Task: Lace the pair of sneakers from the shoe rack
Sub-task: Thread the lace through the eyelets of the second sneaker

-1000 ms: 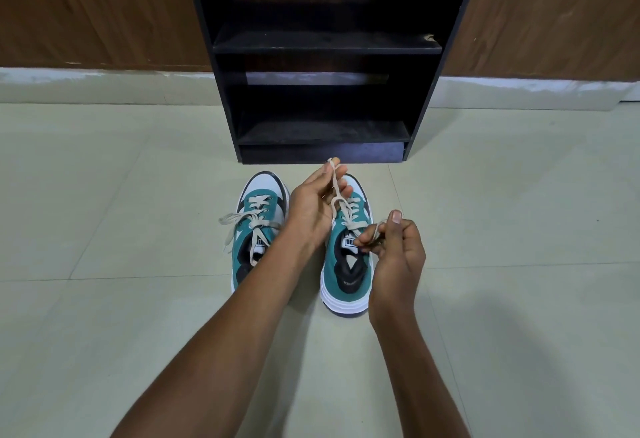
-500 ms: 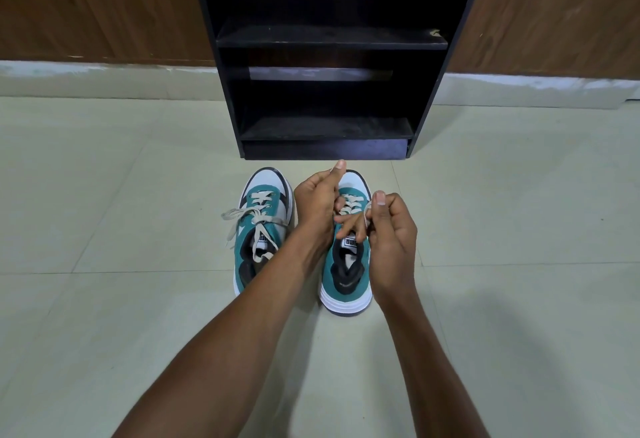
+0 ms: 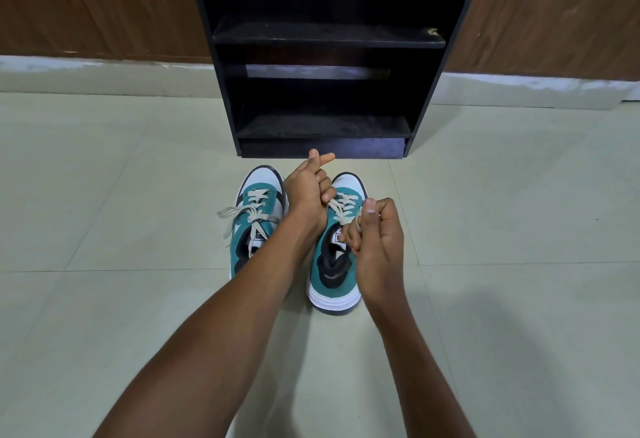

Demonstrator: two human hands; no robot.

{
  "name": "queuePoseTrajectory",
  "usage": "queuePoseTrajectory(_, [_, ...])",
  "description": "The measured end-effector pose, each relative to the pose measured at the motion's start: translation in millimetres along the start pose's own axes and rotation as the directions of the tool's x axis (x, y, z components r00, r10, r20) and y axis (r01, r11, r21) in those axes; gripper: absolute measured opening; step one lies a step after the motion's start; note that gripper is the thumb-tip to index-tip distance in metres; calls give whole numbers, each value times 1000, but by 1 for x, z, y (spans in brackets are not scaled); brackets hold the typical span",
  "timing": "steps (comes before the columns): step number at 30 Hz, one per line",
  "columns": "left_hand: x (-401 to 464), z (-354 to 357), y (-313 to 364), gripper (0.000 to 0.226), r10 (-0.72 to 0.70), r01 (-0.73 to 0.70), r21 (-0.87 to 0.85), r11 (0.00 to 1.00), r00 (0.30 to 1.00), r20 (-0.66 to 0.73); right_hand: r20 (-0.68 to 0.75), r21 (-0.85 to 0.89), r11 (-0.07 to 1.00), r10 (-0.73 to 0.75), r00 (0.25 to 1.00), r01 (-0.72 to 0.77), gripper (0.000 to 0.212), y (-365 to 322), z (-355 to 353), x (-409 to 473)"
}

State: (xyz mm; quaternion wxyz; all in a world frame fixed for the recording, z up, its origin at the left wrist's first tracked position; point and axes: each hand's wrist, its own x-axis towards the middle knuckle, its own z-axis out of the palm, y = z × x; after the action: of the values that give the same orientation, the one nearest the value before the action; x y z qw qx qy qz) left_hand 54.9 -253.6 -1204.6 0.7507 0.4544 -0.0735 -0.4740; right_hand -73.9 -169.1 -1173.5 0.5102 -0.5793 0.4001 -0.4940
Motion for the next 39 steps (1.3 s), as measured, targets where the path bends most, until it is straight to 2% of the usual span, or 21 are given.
queuePoseTrajectory(2, [3,0,-2,31,62,-54,113,992,996,-66,6,-57,998,-40,999,40,25,1,6,-11])
queuePoseTrajectory(4, [8,-3,-5,32,201,-166,301,939,975,-90,18,-84,994,-72,997,73,21,0,13,-21])
queuePoseTrajectory(7, [12,-10,-9,32,460,-391,588,707,887,38,2,-78,995,-66,998,66,21,-1,17,-28])
queuePoseTrajectory(10, [7,-9,-12,35,534,-468,684,560,835,133,-62,-16,999,-37,997,36,24,-4,15,-29])
queuePoseTrajectory(13, [7,-7,-15,37,537,-493,712,500,822,191,-108,3,1000,-8,994,9,22,-7,12,-30])
queuePoseTrajectory(16, [10,-6,-19,36,497,-474,739,478,840,218,-152,-14,1000,-26,988,25,26,-6,8,-30])
queuePoseTrajectory(23, [6,5,-32,43,443,-431,857,282,851,282,-229,-68,998,-6,973,-10,31,-7,-3,-26])
queuePoseTrajectory(31, [1,7,-36,42,459,-445,862,242,835,303,-303,19,999,52,952,-48,36,-10,-2,-28])
queuePoseTrajectory(39, [-2,9,-37,41,467,-453,859,237,829,308,-311,-54,997,38,950,-58,34,-9,-3,-28])
